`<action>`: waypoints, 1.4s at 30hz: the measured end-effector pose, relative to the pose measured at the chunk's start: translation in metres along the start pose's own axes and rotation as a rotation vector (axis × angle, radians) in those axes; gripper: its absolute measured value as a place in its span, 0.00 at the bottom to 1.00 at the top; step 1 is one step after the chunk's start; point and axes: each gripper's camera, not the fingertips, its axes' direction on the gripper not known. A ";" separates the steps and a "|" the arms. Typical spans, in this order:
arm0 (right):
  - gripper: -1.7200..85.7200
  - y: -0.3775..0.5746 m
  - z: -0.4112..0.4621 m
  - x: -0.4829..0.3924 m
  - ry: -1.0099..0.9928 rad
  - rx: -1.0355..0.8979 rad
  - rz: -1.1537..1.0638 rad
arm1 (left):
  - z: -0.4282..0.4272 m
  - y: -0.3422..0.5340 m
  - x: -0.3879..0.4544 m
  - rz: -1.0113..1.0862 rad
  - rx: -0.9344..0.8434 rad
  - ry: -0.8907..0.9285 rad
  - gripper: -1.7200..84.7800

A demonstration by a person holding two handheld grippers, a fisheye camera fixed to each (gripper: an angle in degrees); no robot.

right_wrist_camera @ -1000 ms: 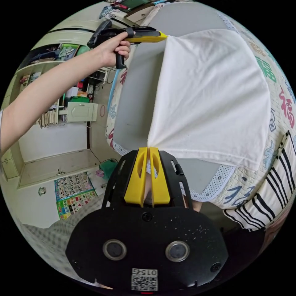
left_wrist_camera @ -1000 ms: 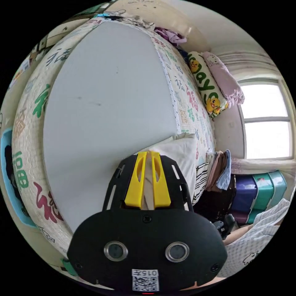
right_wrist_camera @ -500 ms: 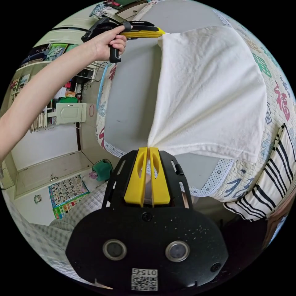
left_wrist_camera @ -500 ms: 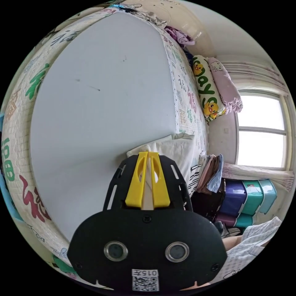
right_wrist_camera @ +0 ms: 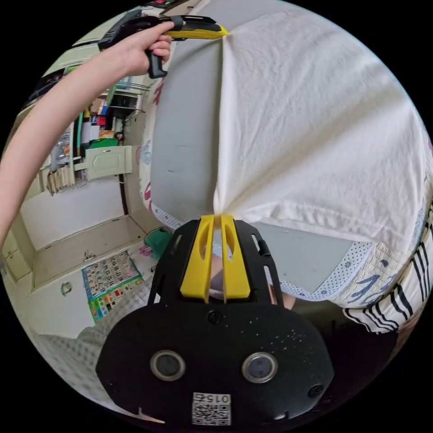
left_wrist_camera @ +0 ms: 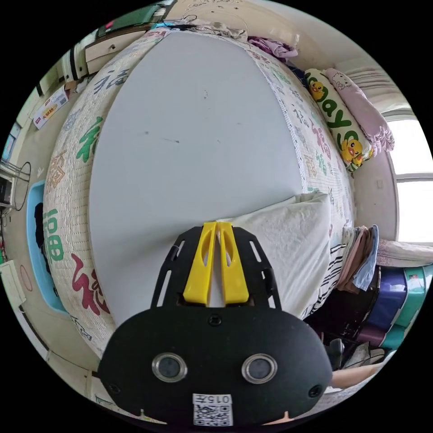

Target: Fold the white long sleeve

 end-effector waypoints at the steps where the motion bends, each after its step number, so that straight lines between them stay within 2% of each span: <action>1: 0.04 0.006 -0.006 0.001 -0.074 -0.036 -0.049 | 0.001 0.001 0.003 0.016 -0.004 -0.019 0.02; 3: 0.04 0.018 -0.015 0.007 -0.148 -0.079 -0.080 | 0.000 0.003 0.005 0.016 -0.006 -0.038 0.03; 4: 0.05 0.029 -0.028 0.014 -0.140 -0.036 -0.085 | -0.004 0.006 0.004 -0.019 0.010 -0.082 0.03; 6: 0.06 0.042 -0.051 0.033 -0.069 0.046 -0.042 | -0.015 0.011 0.002 -0.094 0.068 -0.118 0.04; 7: 0.07 0.049 -0.068 0.052 -0.020 0.103 0.026 | -0.025 0.014 0.003 -0.110 0.128 -0.075 0.05; 9: 0.08 0.058 -0.093 0.085 0.040 0.207 0.148 | -0.035 0.013 0.016 -0.063 0.184 0.022 0.06; 11: 0.09 0.061 -0.117 0.126 0.066 0.302 0.271 | -0.033 0.002 0.052 0.074 0.160 0.125 0.08; 15: 0.10 0.048 -0.129 0.156 0.021 0.329 0.274 | -0.006 -0.016 0.122 0.291 0.064 0.223 0.09; 17: 0.10 0.034 -0.124 0.162 -0.009 0.255 0.230 | 0.024 -0.025 0.155 0.354 -0.023 0.184 0.07; 21: 0.05 0.031 -0.121 0.163 0.029 0.197 0.209 | 0.052 -0.030 0.168 0.320 -0.072 0.065 0.03; 27: 0.03 0.054 -0.135 0.182 0.023 0.252 0.278 | 0.066 -0.015 0.173 0.347 -0.091 -0.064 0.02; 30: 0.03 0.050 -0.142 0.190 -0.003 0.218 0.279 | 0.063 -0.003 0.168 0.308 -0.062 -0.042 0.02; 34: 0.07 0.049 -0.154 0.197 -0.018 0.106 0.278 | 0.040 0.031 0.142 0.208 0.025 0.075 0.05; 39: 0.10 0.064 -0.203 0.207 -0.092 0.237 0.264 | 0.005 0.094 0.075 0.028 0.162 0.093 0.11; 42: 0.12 0.059 -0.241 0.211 -0.102 0.352 0.241 | 0.004 0.133 0.022 -0.146 0.186 0.179 0.12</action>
